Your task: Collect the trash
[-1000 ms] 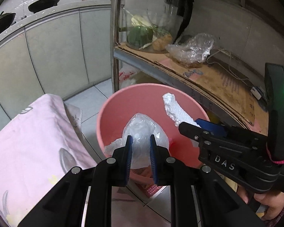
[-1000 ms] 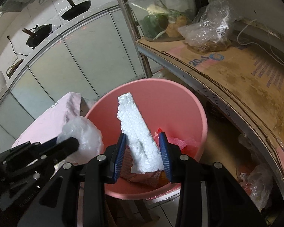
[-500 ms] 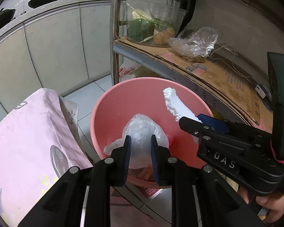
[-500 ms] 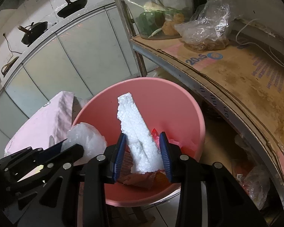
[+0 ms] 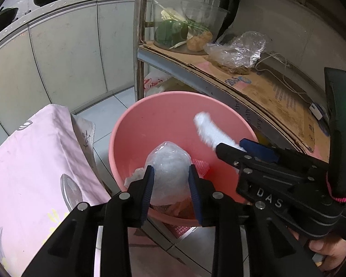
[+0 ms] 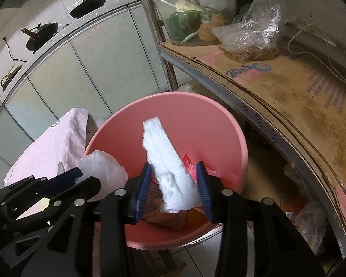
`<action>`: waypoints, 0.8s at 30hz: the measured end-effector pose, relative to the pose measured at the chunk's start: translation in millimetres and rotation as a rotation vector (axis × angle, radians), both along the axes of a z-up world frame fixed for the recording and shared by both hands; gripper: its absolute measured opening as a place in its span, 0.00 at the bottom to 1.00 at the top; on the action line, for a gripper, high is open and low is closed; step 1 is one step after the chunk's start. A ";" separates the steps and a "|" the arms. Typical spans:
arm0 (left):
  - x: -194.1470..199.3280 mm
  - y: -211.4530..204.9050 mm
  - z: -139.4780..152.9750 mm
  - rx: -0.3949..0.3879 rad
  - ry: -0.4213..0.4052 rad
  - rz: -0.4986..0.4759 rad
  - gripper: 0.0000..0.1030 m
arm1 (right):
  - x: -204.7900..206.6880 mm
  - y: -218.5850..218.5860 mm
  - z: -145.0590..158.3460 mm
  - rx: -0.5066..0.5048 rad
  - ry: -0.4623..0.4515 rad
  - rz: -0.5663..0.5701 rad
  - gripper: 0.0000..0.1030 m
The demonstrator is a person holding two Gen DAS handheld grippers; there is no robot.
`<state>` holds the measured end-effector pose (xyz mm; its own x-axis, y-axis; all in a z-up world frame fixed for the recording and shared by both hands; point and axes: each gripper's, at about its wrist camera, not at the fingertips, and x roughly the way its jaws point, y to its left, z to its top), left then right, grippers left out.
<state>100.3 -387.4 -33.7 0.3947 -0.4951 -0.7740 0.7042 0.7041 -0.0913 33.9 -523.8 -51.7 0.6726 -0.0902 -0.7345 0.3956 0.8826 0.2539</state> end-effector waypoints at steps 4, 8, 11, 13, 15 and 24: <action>-0.6 0.7 2.2 -0.002 0.001 0.002 0.29 | -2.9 1.2 2.5 -0.012 -0.003 0.000 0.47; -1.2 1.7 4.4 -0.006 0.004 0.004 0.29 | -6.3 1.1 4.7 -0.018 -0.006 0.000 0.47; -0.9 2.9 6.2 -0.006 0.015 0.009 0.30 | -9.7 3.1 7.8 -0.024 -0.011 0.004 0.47; -1.6 4.7 7.4 -0.008 0.019 0.016 0.30 | -12.6 5.2 10.9 -0.030 -0.016 0.008 0.47; -3.9 6.3 10.0 -0.010 0.008 0.021 0.30 | -17.0 8.5 15.2 -0.039 -0.024 0.012 0.47; -19.2 14.1 27.2 -0.039 -0.064 0.048 0.30 | -39.8 19.5 33.8 -0.107 -0.060 0.023 0.46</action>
